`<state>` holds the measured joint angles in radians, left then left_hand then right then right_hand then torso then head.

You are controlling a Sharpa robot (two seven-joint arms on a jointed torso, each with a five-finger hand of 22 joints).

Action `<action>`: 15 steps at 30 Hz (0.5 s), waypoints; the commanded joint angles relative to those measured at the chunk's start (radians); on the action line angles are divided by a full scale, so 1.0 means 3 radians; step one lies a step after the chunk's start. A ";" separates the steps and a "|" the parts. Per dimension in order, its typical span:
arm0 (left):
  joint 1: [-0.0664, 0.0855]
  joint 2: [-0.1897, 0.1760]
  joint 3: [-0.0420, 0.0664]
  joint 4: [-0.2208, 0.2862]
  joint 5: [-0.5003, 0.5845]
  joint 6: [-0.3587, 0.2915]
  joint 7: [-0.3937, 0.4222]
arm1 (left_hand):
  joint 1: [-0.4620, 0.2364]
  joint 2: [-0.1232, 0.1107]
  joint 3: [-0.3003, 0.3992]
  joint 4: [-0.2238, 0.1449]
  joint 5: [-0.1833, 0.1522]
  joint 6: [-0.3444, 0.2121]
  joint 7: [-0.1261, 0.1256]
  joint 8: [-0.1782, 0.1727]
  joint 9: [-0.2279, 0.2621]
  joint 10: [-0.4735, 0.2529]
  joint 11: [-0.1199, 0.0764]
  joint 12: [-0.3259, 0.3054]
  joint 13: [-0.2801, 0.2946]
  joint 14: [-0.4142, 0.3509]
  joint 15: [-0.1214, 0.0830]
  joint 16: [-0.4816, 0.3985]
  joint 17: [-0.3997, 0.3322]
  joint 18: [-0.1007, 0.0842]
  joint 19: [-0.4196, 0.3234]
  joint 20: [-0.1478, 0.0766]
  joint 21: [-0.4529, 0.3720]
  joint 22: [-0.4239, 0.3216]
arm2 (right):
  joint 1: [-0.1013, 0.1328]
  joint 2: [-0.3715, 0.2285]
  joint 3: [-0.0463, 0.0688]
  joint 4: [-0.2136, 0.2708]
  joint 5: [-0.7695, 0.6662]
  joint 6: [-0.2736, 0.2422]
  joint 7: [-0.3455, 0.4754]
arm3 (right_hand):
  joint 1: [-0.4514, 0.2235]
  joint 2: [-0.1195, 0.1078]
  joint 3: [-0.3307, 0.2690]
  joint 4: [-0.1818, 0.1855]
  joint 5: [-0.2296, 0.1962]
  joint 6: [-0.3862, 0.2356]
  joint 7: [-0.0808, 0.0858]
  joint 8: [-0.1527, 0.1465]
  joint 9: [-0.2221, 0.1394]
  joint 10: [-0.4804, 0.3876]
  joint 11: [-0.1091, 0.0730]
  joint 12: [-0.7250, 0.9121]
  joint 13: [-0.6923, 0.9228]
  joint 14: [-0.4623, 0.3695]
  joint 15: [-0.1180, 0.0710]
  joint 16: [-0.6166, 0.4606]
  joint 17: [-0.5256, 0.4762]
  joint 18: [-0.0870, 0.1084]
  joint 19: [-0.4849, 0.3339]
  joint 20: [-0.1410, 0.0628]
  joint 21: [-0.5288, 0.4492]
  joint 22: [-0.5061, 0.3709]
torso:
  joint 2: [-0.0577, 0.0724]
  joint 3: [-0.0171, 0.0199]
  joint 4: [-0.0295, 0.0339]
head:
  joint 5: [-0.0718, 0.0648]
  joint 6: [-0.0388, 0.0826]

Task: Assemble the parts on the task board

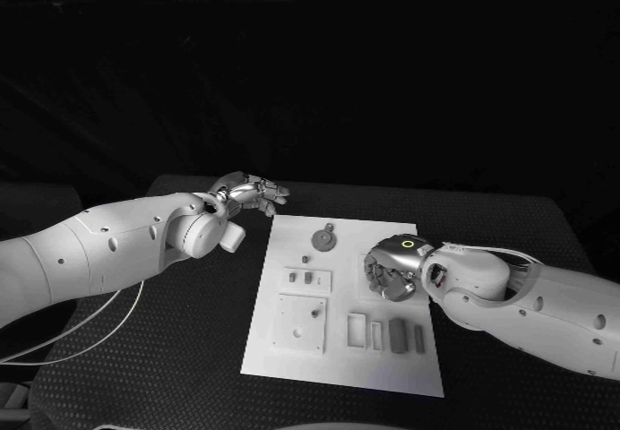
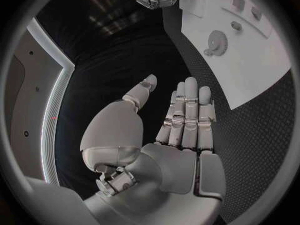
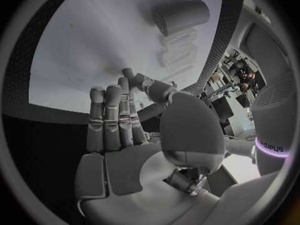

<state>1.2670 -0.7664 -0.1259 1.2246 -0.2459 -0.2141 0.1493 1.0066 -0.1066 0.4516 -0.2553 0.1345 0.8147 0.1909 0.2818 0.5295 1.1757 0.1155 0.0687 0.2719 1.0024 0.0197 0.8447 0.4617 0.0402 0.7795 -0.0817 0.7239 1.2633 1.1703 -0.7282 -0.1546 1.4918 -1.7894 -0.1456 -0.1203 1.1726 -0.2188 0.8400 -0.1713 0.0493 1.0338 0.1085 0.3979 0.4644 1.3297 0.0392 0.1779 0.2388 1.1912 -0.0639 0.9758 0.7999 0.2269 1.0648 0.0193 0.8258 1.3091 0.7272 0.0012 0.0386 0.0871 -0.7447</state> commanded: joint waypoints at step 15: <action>0.0005 0.0015 0.0002 -0.0006 0.0004 0.0039 0.0029 | -0.0023 0.0018 -0.0014 0.0005 -0.0017 -0.0033 0.0000 0.0018 -0.0003 -0.0013 0.0014 0.0004 -0.0006 0.0018 -0.0001 -0.0024 0.0008 0.0042 0.0017 0.0006 -0.0022 0.0007 | 0.0048 -0.0140 0.0089 0.0176 0.0216 -0.0072 -0.0014 | -0.0028 0.0041 0.0037 -0.0017 -0.0003 0.0086 -0.0048 0.0031 0.0059 0.0040 -0.0008 0.0014 0.0018 0.0025 -0.0022 0.0017 -0.0010 0.0116 0.0040 -0.0006 0.0033 0.0051 | -0.0001 -0.0002 0.0001 | 0.0010 0.0006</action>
<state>1.2670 -0.7642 -0.1259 1.2220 -0.2459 -0.2136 0.1493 1.0066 -0.1066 0.4516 -0.2553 0.1345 0.8147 0.1909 0.2818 0.5295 1.1743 0.1141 0.0687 0.2711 1.0024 0.0197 0.8407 0.4627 0.0428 0.7794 -0.0815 0.7239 1.2641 1.1811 -0.7672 -0.1292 1.5372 -1.7622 -0.1690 -0.1260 1.1703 -0.2140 0.8446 -0.1783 0.0492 1.0385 0.1092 0.3979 0.4642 1.3331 0.0356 0.1779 0.2427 1.1946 -0.0674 0.9758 0.7979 0.2273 1.0684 0.0159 0.8308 1.3092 0.7266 0.0011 0.0391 0.0893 -0.7423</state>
